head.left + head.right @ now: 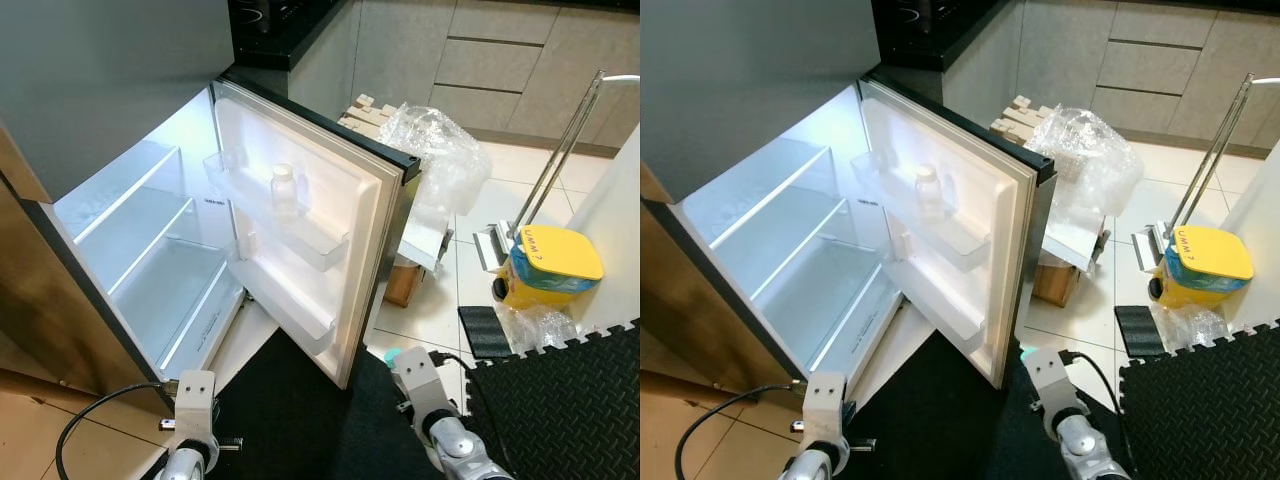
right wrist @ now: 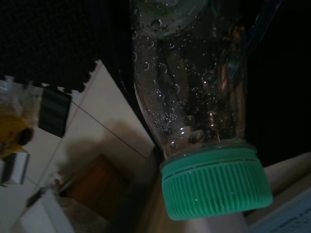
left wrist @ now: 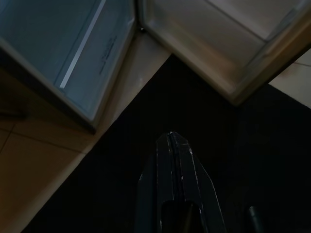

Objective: Restocking fridge

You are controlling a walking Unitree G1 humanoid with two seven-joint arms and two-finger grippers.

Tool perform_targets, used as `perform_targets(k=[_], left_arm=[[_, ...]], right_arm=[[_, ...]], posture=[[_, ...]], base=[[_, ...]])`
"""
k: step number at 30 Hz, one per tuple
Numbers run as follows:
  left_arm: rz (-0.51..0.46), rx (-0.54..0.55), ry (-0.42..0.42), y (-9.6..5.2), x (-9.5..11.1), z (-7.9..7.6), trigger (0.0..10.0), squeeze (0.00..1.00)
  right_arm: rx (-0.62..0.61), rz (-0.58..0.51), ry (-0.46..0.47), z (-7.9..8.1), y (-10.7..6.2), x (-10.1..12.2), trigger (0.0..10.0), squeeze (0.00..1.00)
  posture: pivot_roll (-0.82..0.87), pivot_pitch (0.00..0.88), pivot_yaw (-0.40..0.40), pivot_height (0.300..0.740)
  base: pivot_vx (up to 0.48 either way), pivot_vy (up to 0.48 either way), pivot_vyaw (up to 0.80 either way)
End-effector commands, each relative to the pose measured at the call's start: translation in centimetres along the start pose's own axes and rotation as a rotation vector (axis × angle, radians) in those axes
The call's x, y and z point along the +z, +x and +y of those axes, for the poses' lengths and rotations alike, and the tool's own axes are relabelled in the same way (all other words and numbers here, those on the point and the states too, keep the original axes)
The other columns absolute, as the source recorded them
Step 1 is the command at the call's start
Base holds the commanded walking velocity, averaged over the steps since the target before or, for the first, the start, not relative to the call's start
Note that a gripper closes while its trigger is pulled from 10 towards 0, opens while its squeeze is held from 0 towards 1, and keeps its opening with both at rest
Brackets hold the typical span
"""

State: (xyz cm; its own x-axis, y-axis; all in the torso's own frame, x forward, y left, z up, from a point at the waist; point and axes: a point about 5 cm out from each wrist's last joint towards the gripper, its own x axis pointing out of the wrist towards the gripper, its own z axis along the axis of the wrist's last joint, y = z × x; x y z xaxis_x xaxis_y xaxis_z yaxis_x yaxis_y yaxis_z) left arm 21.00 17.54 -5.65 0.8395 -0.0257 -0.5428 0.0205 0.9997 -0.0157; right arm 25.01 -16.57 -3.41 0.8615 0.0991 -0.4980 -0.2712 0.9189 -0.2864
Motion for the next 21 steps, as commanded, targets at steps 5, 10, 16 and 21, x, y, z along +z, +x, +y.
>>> perform_targets(k=[5, 10, 16, 21], left_arm=[[0.032, -0.014, 0.053, -0.25, -0.56, 0.38, 10.0, 0.0], [0.007, -0.025, 0.05, -0.25, -0.33, 0.28, 10.0, 0.0], [0.011, -0.02, 0.046, -0.11, -0.21, 0.14, 10.0, 0.0], [0.006, -0.021, 0.035, -0.08, -0.12, 0.14, 10.0, 0.0]], right_arm=[[0.005, 0.008, -0.005, 0.0, -0.1, -0.24, 10.0, 0.0], [0.005, 0.013, 0.001, 0.04, -0.17, -0.39, 10.0, 0.0], [0.012, 0.023, 0.016, 0.07, -0.28, -0.67, 10.0, 0.0], [0.017, 0.022, 0.016, -0.04, -0.34, -0.73, 10.0, 0.0]], posture=[[-0.06, 0.06, 0.003, 0.74], [-0.06, 0.061, 0.005, 0.74], [-0.06, 0.065, 0.006, 0.74], [-0.06, 0.072, 0.006, 0.74]], base=[[0.0, 0.0, 0.0], [0.0, 0.0, 0.0], [0.0, 0.0, 0.0], [0.0, 0.0, 0.0]])
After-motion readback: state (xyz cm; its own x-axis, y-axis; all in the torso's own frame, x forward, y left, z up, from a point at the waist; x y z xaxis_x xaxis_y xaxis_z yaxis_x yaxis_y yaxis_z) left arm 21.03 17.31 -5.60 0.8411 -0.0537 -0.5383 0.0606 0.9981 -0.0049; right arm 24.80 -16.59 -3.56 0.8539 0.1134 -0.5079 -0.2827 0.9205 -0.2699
